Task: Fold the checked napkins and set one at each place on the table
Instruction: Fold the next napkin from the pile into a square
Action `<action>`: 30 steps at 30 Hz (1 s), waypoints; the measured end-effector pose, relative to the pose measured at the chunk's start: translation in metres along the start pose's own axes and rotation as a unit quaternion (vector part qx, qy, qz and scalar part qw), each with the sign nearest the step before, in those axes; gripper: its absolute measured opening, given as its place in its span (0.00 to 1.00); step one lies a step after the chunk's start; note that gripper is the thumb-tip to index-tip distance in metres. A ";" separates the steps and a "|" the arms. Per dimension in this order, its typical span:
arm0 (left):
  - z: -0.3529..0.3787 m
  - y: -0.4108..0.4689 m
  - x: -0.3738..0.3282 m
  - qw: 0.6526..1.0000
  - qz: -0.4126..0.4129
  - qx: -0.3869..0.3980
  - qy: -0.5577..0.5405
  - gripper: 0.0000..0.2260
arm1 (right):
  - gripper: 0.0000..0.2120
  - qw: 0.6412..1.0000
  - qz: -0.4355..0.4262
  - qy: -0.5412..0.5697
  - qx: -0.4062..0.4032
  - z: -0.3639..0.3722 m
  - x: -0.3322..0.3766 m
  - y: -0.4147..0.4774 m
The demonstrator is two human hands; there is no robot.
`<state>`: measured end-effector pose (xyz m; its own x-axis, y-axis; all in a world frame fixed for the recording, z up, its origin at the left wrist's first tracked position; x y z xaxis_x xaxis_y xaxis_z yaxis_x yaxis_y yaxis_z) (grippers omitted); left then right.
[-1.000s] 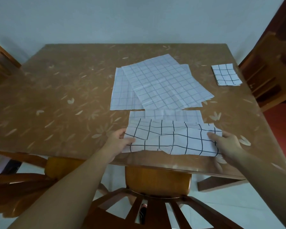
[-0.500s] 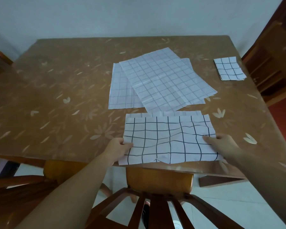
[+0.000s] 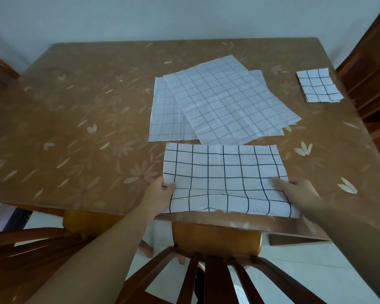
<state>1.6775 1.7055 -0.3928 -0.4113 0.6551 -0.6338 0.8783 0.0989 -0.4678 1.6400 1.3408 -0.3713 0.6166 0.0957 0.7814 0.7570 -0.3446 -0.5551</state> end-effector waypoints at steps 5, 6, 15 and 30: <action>-0.005 -0.003 -0.004 1.000 0.008 0.003 -0.012 0.12 | 0.07 1.000 0.012 -0.022 0.007 0.000 -0.002 0.001; -0.006 -0.005 -0.007 1.000 0.013 0.000 -0.015 0.16 | 0.07 1.000 0.011 -0.028 0.007 0.000 -0.001 0.002; -0.004 -0.013 0.002 0.998 0.040 0.035 0.032 0.45 | 0.08 0.998 -0.002 -0.068 -0.007 0.003 -0.002 0.007; -0.011 -0.024 -0.017 0.954 0.100 -0.155 0.238 0.34 | 0.13 0.970 -0.031 -0.227 -0.083 0.007 -0.004 0.006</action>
<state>1.6664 1.7004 -0.3644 -0.1357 0.9428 -0.3044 0.9877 0.1046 -0.1162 1.6437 1.3446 -0.3800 0.6306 0.5103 0.5848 0.7742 -0.4672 -0.4270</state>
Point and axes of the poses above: each hand's wrist, its own y-axis towards the middle knuckle, its own z-axis out of the palm, x = y × z, the point moved 5 cm from there along y, towards the middle knuckle, and after that the axes turned 11 degrees about y, right-handed, at the moved point
